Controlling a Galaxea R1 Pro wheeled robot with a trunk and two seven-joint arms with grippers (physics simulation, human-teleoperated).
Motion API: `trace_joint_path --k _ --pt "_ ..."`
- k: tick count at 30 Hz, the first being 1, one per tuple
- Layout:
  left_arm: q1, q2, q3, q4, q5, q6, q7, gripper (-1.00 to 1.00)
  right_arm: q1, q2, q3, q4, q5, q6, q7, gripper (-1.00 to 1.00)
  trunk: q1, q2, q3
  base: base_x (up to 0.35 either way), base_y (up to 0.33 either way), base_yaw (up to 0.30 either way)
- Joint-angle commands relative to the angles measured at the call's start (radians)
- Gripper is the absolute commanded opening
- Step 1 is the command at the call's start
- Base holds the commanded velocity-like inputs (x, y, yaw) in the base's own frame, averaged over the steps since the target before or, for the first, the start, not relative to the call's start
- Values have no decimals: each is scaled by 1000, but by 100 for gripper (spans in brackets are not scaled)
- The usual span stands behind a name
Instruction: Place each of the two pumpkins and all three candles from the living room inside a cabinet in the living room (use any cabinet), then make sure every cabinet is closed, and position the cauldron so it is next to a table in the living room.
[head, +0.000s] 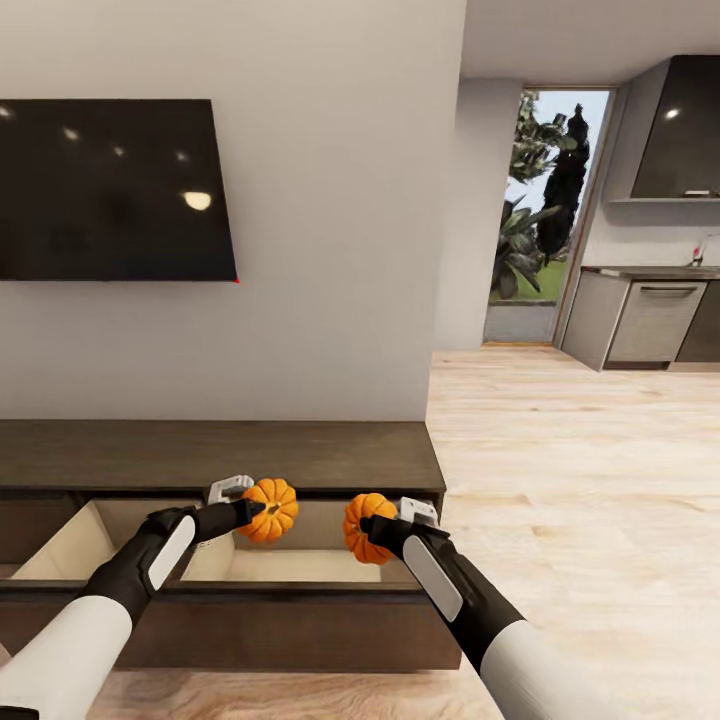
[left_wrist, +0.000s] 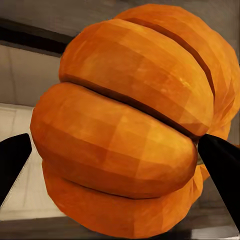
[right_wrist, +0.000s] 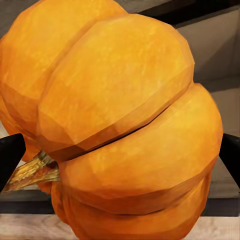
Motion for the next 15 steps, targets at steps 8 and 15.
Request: trace_joint_path --k 8,15 --pt "1 2 -4 -32 -4 12 4 -100 -8 0 3 0 -10 11 -12 -100 0 0 -1 196 0 0" --pt "1 2 -6 -29 -6 18 4 -100 -39 6 3 44 -13 19 -58 -100 0 0 -1 127 0 0"
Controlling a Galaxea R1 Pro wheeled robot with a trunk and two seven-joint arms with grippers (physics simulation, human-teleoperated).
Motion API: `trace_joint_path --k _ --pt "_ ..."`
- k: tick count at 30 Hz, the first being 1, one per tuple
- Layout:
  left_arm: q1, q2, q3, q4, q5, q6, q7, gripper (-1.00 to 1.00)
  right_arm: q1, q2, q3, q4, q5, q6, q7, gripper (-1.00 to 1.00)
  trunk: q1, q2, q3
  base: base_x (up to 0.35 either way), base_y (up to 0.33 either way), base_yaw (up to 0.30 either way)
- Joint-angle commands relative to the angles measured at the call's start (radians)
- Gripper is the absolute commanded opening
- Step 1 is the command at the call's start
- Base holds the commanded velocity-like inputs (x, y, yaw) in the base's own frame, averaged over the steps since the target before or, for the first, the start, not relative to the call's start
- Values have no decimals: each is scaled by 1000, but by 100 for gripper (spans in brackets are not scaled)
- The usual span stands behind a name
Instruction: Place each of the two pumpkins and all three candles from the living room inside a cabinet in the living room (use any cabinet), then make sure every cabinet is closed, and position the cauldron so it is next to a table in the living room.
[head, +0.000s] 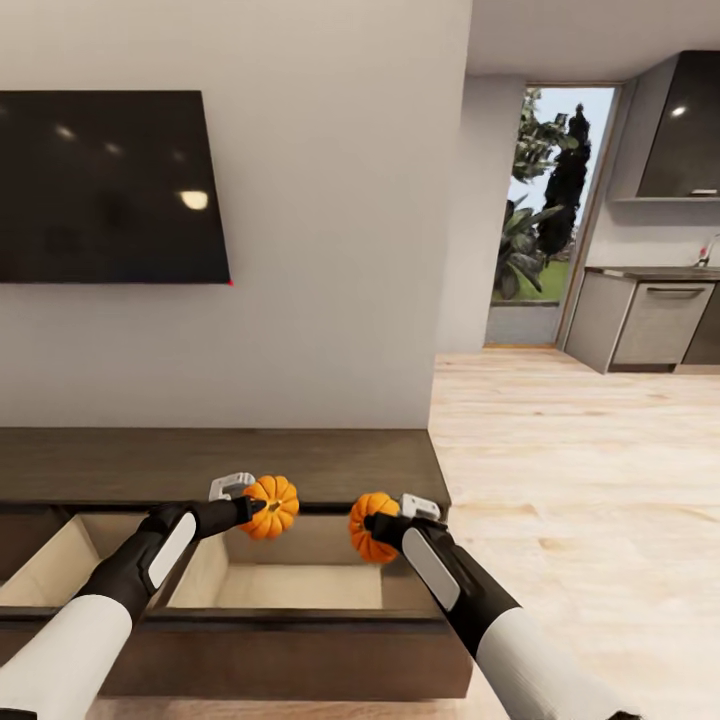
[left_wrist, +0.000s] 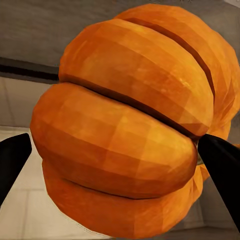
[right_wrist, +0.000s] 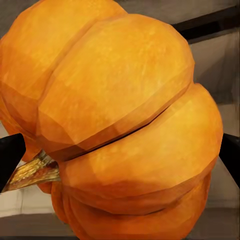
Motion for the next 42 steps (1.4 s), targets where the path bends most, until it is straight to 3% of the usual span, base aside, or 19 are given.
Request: trace_joint_path --k 1,7,13,17,24,31,42 --pt "-1 1 -3 -1 4 4 0 -100 -4 0 3 4 -11 1 -12 -100 0 0 -1 208 0 0" --pt "-2 1 -3 1 3 15 2 -100 -16 3 5 23 -16 28 -23 -100 0 0 -1 66 0 0" --pt "-6 0 -20 -6 3 162 7 -100 -28 4 4 26 -21 71 -24 -100 0 0 -1 8 0 0" --pt "-8 -1 -22 -6 3 209 18 -100 -33 9 3 27 -21 96 -24 -100 0 0 -1 1 0 0" --pt "-9 -2 -23 -1 2 248 24 -100 -35 12 3 27 -21 106 -24 -100 0 0 -1 0 0 0" --pt "-11 -30 -23 7 2 310 73 -100 -38 13 3 27 -22 109 -25 -100 0 0 -1 0 0 0" --pt "-10 -38 -23 6 3 320 98 -100 -45 14 3 27 -23 154 -25 -100 0 0 -1 40 0 0"
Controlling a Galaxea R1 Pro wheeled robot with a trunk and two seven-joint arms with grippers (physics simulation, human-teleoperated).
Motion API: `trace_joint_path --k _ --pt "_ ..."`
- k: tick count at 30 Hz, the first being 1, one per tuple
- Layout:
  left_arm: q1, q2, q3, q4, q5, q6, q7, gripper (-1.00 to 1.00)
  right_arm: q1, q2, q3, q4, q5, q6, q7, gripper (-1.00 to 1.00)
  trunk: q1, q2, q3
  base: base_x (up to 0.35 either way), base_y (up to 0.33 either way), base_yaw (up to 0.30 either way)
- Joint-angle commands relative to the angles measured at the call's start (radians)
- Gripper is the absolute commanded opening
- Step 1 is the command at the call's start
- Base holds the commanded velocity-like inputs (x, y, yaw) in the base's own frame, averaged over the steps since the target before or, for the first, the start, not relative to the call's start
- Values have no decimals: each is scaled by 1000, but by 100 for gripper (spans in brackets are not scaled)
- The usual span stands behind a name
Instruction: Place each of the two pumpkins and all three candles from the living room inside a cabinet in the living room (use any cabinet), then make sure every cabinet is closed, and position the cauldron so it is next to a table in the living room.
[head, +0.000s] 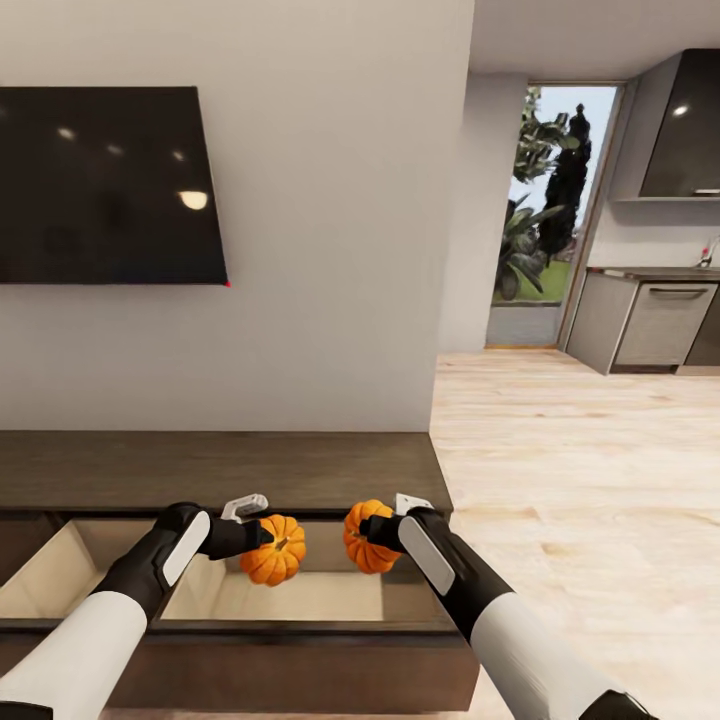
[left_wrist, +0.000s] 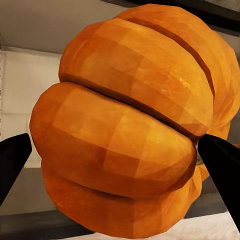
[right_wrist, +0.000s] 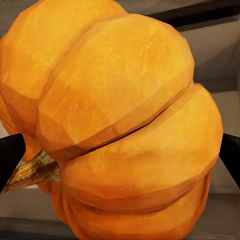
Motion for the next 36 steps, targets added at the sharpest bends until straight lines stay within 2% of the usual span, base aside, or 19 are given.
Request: trace_joint_path --k 1,11,24,36 --pt "-1 1 -3 -1 -7 2 -7 -100 -1 0 3 -1 -11 1 -11 -100 0 0 -1 53 0 0" --pt "-2 0 -3 -2 -7 4 22 -100 -8 5 3 -1 -11 60 -11 -100 0 0 -1 82 0 0" --pt "-2 0 -2 -3 -7 4 37 -100 -10 6 3 0 -11 69 -11 -100 0 0 -1 67 0 0" --pt "-2 -5 -2 -1 -7 4 39 -100 -9 4 5 -4 -8 68 -8 -100 46 -84 -39 0 0 0"
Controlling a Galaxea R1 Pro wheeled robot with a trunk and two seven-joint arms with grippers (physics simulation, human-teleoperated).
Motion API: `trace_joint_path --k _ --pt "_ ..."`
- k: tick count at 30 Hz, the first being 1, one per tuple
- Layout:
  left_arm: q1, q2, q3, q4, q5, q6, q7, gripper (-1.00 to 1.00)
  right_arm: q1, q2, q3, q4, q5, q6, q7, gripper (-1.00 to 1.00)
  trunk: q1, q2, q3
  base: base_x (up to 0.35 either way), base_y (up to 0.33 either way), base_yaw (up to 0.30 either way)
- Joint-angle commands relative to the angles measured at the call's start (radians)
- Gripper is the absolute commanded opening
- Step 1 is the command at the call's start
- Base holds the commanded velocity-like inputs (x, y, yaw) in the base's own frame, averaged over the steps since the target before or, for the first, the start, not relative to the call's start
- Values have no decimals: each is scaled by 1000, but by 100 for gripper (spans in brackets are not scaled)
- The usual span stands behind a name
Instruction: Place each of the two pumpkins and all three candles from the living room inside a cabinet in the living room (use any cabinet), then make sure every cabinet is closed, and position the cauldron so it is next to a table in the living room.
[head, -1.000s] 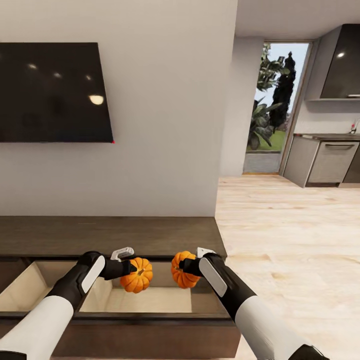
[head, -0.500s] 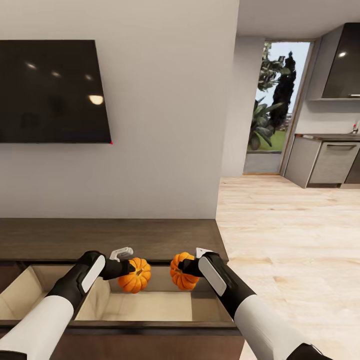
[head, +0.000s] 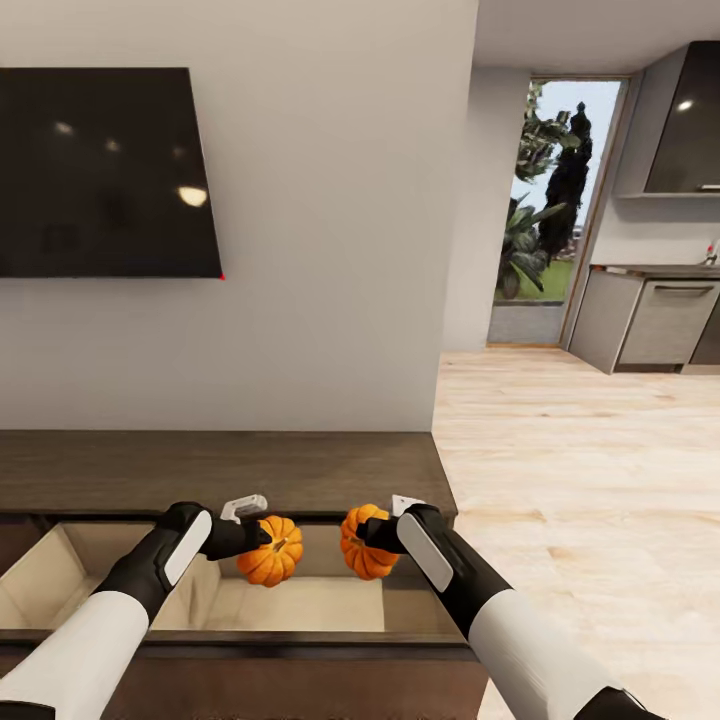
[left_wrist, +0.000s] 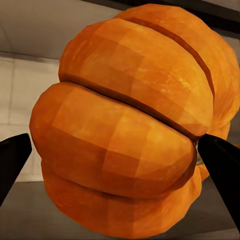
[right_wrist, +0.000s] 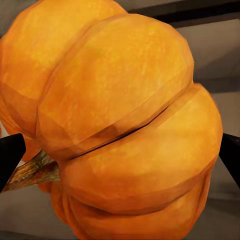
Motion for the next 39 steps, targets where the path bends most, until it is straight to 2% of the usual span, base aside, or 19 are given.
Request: trace_joint_path --k 1,29,39 --pt "-1 1 -3 -1 -6 2 -6 -100 -1 0 4 -3 -8 0 -10 -100 4 -8 -4 0 0 0" --pt "1 2 -3 -12 -1 2 -11 -100 -1 0 6 -5 -12 0 -9 -100 111 -204 -92 0 0 0" --pt "1 2 -3 -13 0 1 -12 -100 -1 0 6 -6 -13 0 -9 -100 115 -206 -127 0 0 0"
